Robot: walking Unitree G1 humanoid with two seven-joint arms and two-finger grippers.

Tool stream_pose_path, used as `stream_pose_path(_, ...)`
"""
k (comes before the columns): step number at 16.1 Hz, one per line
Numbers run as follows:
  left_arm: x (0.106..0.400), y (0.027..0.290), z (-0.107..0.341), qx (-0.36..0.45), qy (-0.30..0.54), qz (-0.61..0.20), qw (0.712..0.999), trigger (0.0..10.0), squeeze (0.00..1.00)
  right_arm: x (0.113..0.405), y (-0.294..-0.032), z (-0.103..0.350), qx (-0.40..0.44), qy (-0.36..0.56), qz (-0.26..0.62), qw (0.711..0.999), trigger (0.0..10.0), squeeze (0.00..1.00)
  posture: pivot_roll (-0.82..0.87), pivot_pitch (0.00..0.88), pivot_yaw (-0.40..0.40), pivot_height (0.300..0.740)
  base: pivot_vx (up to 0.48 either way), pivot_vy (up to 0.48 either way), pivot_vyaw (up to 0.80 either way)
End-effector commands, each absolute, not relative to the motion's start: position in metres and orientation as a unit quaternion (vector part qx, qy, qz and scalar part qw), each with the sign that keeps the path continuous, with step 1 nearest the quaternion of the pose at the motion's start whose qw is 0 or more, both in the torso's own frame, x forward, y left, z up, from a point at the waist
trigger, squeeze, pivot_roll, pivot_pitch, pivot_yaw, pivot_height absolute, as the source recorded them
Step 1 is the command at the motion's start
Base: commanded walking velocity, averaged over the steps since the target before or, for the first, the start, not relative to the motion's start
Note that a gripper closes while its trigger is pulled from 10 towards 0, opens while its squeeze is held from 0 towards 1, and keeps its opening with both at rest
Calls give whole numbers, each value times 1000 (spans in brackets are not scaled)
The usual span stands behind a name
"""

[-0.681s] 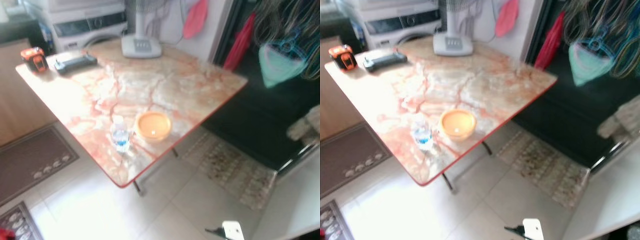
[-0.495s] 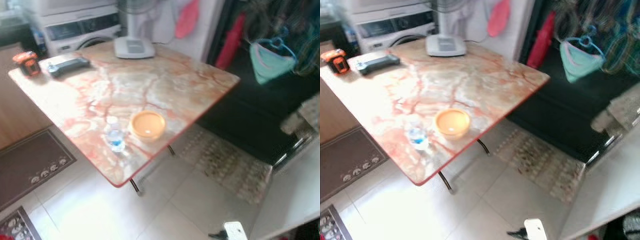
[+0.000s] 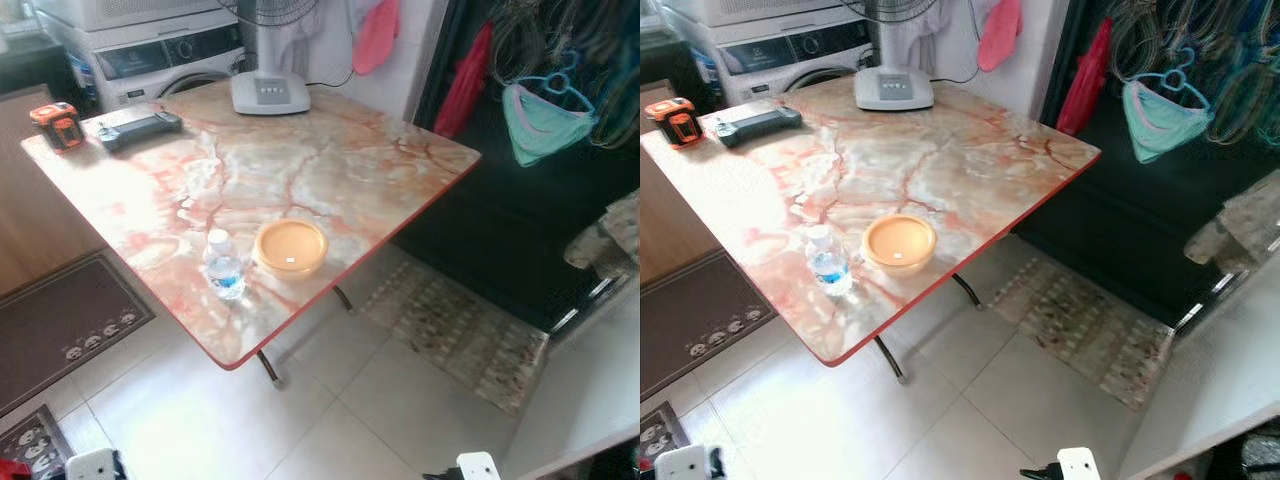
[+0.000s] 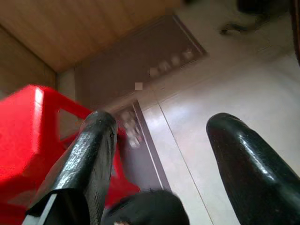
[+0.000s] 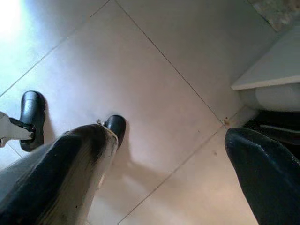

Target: Restocking fridge

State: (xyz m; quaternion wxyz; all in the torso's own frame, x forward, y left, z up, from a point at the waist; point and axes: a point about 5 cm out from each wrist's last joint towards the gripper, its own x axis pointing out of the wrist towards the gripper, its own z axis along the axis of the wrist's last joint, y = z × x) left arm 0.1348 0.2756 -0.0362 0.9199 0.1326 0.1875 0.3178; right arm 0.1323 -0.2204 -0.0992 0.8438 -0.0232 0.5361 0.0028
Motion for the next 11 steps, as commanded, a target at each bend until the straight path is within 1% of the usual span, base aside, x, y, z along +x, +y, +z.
stream_pose_path(1, 136, 275, -30, 144, 163, 325, 921, 10000, 0, 130, -224, -99, -19, 538, -7, 842, 10000, 0, 189, 0, -56, 740, 0, 0, 0)
stream_pose_path(2, 145, 276, -10, 149, 100, 334, 925, 10000, 0, 129, -225, -99, -15, 539, -12, 842, 10000, 0, 198, 0, -66, 740, 0, 0, 0)
stream_pose_path(3, 154, 277, 5, 152, 60, 341, 926, 10000, 0, 128, -226, -99, -11, 538, -16, 842, 10000, 0, 209, 0, -73, 740, 0, 0, 0)
stream_pose_path(4, 169, 279, 29, 158, 3, 347, 924, 10000, 0, 128, -227, -99, -12, 539, -16, 842, 10000, 0, 222, 0, -84, 740, 0, 0, 0)
stream_pose_path(5, 176, 279, 39, 152, -21, 350, 924, 10000, 0, 128, -227, -99, -14, 539, -13, 842, 10000, 0, 222, 0, -84, 740, 0, 0, 0)
stream_pose_path(6, 192, 275, 64, 149, -73, 337, 927, 10000, 0, 128, -228, -99, -13, 539, -15, 842, 10000, 0, 220, 0, -86, 740, 0, 0, 0)
stream_pose_path(7, 200, 270, 78, 155, -101, 320, 929, 10000, 0, 128, -229, -99, -13, 538, -16, 842, 10000, 0, 216, 0, -87, 740, 0, 0, 0)
stream_pose_path(8, 209, 262, 92, 156, -130, 292, 935, 10000, 0, 128, -230, -99, -11, 537, -19, 843, 10000, 0, 213, 0, -91, 740, 0, 0, 0)
stream_pose_path(9, 226, 244, 118, 146, -172, 231, 946, 10000, 0, 128, -231, -98, -8, 535, -24, 844, 10000, 0, 218, 0, -98, 740, 0, 0, 0)
stream_pose_path(10, 235, 233, 134, 136, -195, 201, 950, 10000, 0, 129, -231, -98, -9, 534, -25, 845, 10000, 0, 219, 0, -104, 740, 0, 0, 0)
stream_pose_path(11, 245, 215, 154, 125, -217, 149, 957, 10000, 0, 130, -232, -97, -10, 533, -25, 845, 10000, 0, 218, 0, -103, 740, 0, 0, 0)
